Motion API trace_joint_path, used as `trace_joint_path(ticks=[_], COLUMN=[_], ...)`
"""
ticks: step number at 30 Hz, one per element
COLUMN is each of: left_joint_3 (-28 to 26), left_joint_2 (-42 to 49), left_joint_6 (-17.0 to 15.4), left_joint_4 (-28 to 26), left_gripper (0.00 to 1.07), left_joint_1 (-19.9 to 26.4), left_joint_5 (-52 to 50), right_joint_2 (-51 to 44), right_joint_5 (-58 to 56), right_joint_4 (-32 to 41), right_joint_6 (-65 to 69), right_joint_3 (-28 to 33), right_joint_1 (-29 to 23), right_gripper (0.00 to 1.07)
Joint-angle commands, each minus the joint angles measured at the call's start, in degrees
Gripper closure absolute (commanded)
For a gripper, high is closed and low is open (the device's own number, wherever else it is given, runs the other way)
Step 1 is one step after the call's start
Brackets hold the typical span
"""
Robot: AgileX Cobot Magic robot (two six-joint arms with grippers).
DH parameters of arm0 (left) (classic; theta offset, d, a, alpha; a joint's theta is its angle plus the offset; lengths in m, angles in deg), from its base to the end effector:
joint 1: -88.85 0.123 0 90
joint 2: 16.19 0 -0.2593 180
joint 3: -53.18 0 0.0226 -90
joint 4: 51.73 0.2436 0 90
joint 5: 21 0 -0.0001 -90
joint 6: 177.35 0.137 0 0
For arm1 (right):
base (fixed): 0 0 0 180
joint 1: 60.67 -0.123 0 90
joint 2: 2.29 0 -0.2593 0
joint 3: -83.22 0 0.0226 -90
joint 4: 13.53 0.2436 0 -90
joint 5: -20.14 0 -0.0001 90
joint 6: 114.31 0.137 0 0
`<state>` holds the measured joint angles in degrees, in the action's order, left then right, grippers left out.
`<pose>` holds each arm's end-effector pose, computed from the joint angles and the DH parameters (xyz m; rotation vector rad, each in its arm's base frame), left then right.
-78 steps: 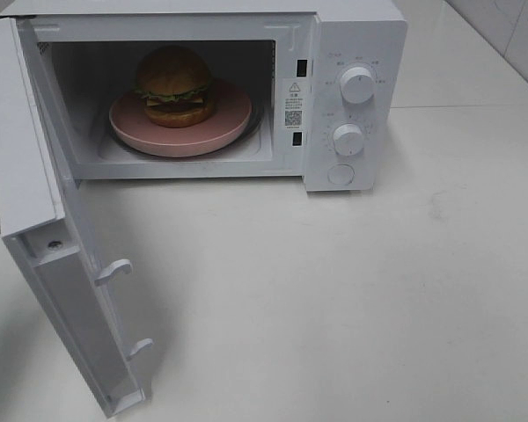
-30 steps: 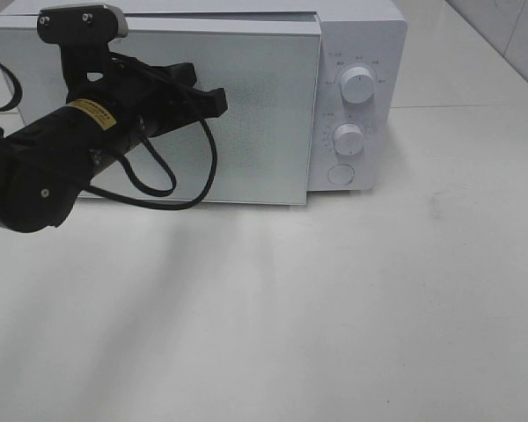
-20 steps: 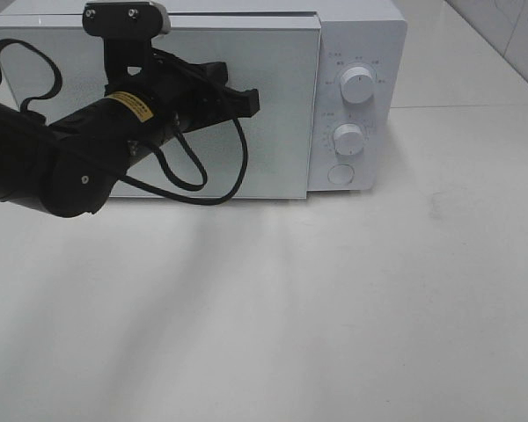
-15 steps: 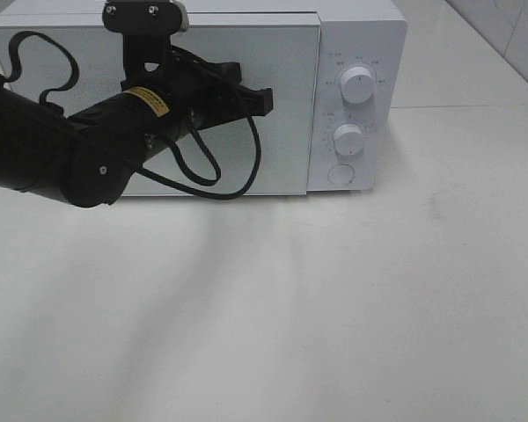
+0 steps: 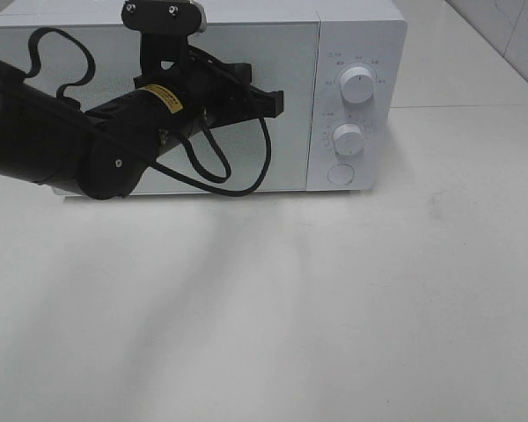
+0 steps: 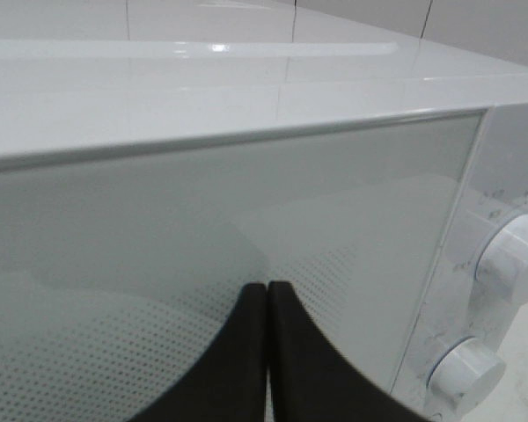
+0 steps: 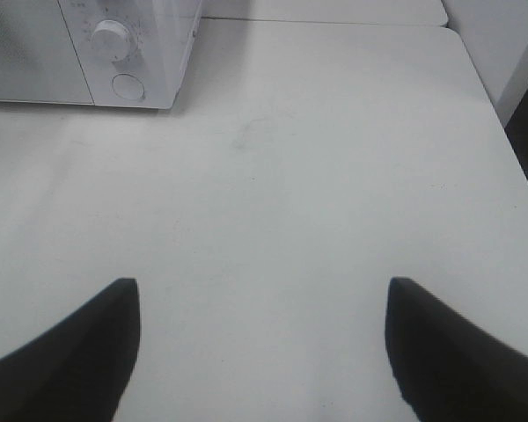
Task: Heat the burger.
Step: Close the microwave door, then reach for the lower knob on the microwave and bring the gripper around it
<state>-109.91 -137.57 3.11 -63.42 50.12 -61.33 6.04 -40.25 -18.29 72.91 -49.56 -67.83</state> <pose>0.3609 -0.2665 0.1573 0.3587 1.7069 -0.4955 0.0553 -0.0030 0.2573 0.0052 2.0213 0.0600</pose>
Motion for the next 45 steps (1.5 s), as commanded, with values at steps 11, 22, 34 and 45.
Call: trace_joint_path(ticks=[11, 22, 34, 45], left_joint_3=[3.7, 3.6, 3.6, 3.6], left_joint_2=[12.0, 22.9, 33.5, 44.8], left_joint_6=[-0.5, -0.5, -0.9, 1.1], left_joint_4=[1.9, 4.8, 5.2, 4.9], left_gripper=[0.04, 0.06, 0.06, 0.06], left_joint_1=[-1.0, -0.9, 9.7, 32.2], left_joint_5=[36.7, 67.5, 87.7, 102.8], right_joint_2=[-1.5, -1.5, -1.5, -1.5], right_joint_5=[0.6, 0.6, 0.6, 0.6], right_joint_4=[0.0, 0.0, 0.0, 0.0], right_joint_6=[-0.6, -0.6, -0.6, -0.6], right_joint_3=[0.1, 0.1, 0.1, 0.1], right_joint_1=[0.4, 0.4, 0.4, 0.4], right_gripper=[0.33, 0.33, 0.33, 0.33])
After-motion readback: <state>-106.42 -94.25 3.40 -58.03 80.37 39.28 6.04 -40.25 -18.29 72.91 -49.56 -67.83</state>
